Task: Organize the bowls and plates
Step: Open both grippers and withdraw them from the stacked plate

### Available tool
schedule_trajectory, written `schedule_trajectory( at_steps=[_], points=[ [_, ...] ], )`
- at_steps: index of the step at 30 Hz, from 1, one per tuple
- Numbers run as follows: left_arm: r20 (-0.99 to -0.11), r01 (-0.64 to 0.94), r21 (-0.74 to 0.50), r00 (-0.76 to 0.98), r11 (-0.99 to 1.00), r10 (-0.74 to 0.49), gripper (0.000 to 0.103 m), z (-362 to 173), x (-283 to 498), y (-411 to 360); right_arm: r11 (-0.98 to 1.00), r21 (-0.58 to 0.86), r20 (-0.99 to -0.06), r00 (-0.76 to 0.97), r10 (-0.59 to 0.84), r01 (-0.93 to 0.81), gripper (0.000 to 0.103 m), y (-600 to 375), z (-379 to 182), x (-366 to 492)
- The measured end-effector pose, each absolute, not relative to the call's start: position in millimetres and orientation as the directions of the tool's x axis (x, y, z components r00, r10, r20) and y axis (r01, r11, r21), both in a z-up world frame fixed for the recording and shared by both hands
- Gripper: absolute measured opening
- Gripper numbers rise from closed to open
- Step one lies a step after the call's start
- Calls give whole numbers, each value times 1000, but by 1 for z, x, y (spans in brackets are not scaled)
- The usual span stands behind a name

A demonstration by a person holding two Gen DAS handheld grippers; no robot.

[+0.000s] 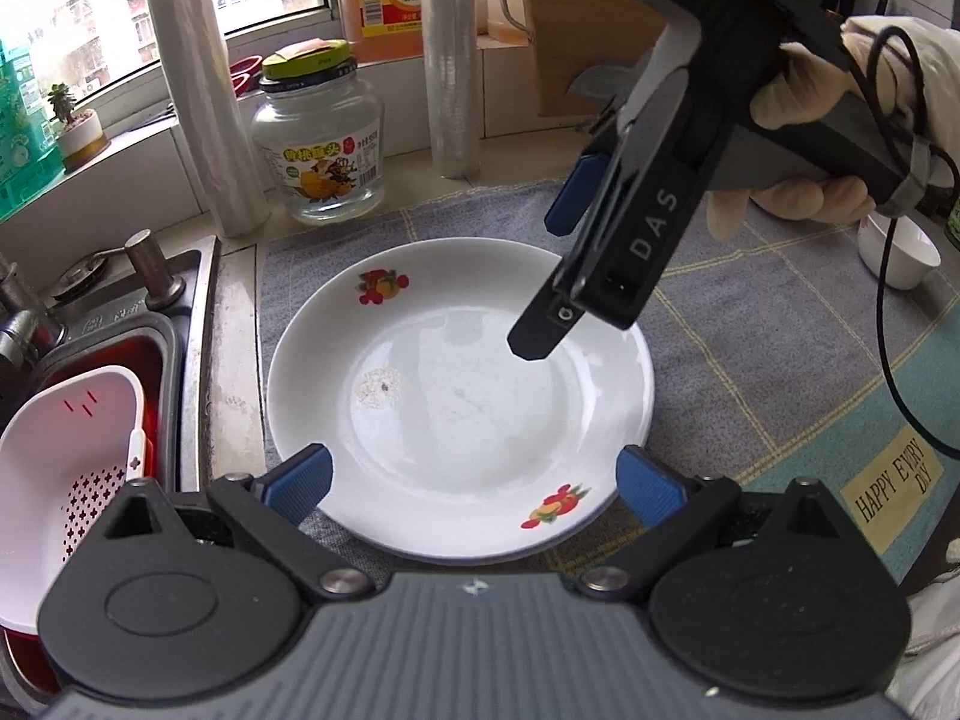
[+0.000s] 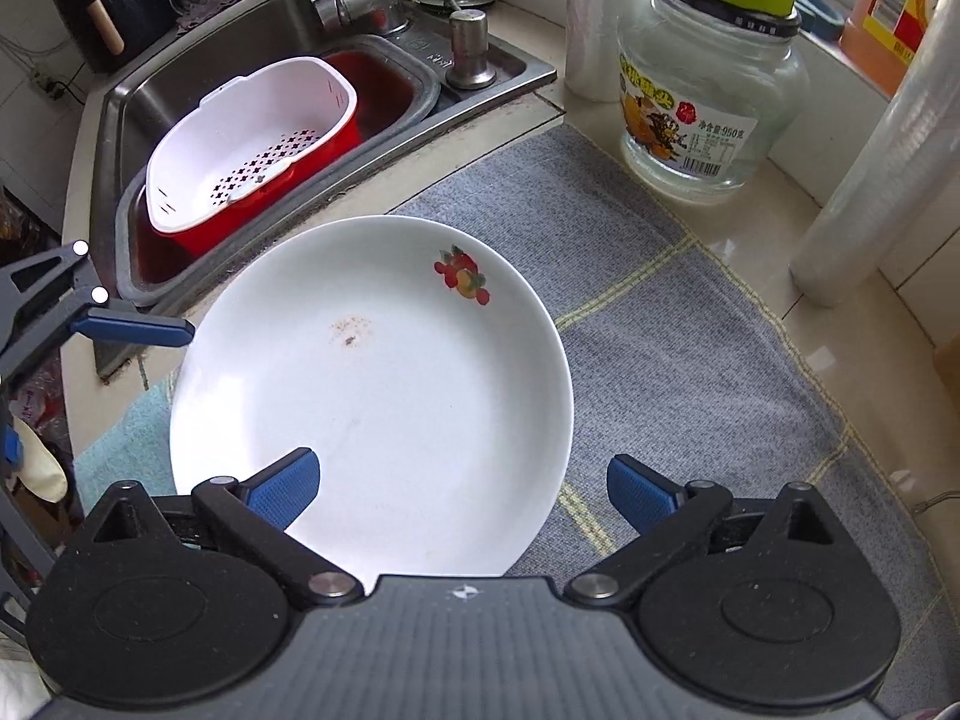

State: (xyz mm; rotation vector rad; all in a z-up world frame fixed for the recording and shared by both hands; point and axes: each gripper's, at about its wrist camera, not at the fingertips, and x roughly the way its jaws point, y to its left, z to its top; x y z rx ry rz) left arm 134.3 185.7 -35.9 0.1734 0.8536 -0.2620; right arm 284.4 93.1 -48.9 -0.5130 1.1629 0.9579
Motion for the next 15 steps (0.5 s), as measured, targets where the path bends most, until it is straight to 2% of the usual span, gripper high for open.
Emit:
schedule_trajectory(
  at_steps=[6,11,15],
  points=[
    [-733,220,34,669,975,-126,101,-34,131,193,537,27,-892,222,394,-843,103,87,-41,261],
    [-711,178,98,701,979,-56,101,-31,125,193,593,-28,-842,339,420,-805,103,75,-35,242],
    [-695,160,143,719,977,-16,101,-31,122,193,684,-6,-803,410,432,-730,103,57,-33,232]
  ],
)
